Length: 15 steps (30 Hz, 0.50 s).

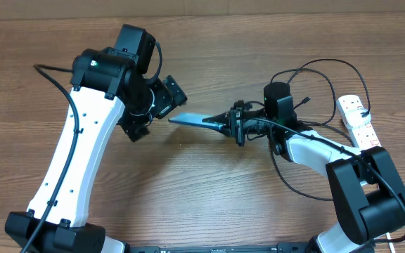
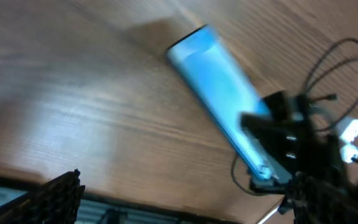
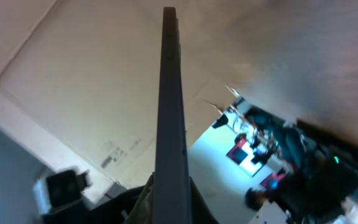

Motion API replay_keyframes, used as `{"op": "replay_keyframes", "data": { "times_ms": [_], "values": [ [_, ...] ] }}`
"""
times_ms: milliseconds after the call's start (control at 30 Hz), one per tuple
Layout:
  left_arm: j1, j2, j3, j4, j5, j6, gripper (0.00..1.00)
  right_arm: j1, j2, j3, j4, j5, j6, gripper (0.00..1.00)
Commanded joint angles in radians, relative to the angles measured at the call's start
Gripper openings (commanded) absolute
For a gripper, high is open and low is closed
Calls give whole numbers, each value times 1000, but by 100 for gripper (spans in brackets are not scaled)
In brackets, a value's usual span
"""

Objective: Plug charger to phone and switch on socket

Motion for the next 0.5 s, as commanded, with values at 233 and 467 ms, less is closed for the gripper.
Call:
{"op": "replay_keyframes", "data": {
  "times_ms": [233, 467],
  "values": [
    [237, -93, 15, -90, 129, 155, 100, -2, -17, 10, 229, -34, -4, 4],
    [382, -350, -4, -109, 6, 191, 100, -2, -17, 10, 230, -10, -11, 4]
  ]
}}
